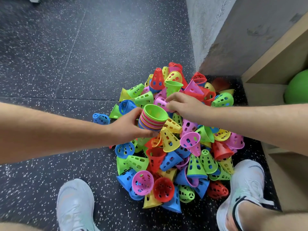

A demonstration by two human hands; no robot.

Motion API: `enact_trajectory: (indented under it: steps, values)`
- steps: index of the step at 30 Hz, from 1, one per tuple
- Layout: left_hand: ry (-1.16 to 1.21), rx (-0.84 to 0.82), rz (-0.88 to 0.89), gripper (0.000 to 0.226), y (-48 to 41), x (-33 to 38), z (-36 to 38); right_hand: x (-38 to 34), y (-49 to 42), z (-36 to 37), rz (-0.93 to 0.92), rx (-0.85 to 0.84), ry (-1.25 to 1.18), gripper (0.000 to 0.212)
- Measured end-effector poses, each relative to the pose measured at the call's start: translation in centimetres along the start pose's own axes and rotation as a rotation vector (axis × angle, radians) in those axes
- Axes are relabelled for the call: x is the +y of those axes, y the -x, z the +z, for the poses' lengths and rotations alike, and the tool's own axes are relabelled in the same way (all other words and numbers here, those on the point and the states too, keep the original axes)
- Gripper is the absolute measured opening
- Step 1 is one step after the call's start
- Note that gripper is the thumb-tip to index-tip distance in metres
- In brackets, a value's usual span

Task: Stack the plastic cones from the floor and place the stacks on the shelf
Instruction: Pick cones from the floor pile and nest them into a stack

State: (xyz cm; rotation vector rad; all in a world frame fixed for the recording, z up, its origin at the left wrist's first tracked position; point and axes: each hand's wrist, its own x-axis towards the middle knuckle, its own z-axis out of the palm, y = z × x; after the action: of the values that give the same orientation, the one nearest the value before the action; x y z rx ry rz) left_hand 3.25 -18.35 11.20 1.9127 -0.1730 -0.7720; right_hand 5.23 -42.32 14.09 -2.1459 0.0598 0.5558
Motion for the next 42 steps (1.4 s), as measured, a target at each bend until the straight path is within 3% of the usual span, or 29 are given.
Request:
enact_trajectory:
  steps: [2, 5, 8, 10, 14, 21, 27, 31, 35, 37, 40, 42]
  values:
    - [-0.017, -0.011, -0.004, 0.089, 0.6, -0.5, 0.2, 0.9, 0.4, 0.6, -0.093, -0.053, 0.354, 0.039]
    - [-0.033, -0.022, -0.023, 0.088, 1.4, -0.9, 0.4, 2.0, 1.5, 1.8, -0.239, -0.251, 0.833, 0.068]
    - [-0.012, -0.040, -0.042, 0.092, 2.1, -1.4, 0.6, 2.6, 2.3, 3.0, -0.449, -0.324, 1.182, 0.087]
    - [-0.004, -0.050, -0.050, 0.092, 2.5, -1.7, 0.7, 2.7, 2.6, 3.5, -0.568, -0.390, 1.334, 0.094]
    - [-0.010, -0.056, -0.050, 0.080, 3.0, -1.6, 0.8, 2.9, 2.2, 3.6, -0.573, -0.485, 1.434, 0.087]
    - [0.013, -0.053, -0.044, 0.091, 2.1, -2.1, 0.3, 2.3, 1.5, 2.2, -0.502, -0.355, 1.251, 0.078]
    - [0.005, -0.047, -0.050, 0.083, 0.9, -1.9, 0.1, 0.7, 1.3, -1.2, -0.186, -0.001, 0.597, 0.075]
    - [0.006, -0.033, -0.037, 0.088, 0.5, -1.3, 0.7, -0.5, 0.2, -2.4, -0.027, 0.206, 0.250, 0.058]
    - [0.015, -0.050, -0.022, 0.088, 0.1, -0.7, 1.2, -1.7, -0.7, -2.2, 0.018, 0.177, -0.364, 0.071]
    - [0.024, -0.039, -0.009, 0.089, -0.3, -0.3, 1.2, -2.1, -0.5, -1.7, 0.010, 0.108, -0.528, 0.072]
    - [0.031, -0.017, 0.012, 0.090, -1.0, 0.5, 1.2, -2.5, 0.2, -0.8, 0.021, 0.092, -0.404, 0.079]
    - [0.033, -0.017, 0.034, 0.091, -1.4, 1.0, 1.3, -2.6, 0.9, -0.7, -0.013, 0.046, -0.177, 0.061]
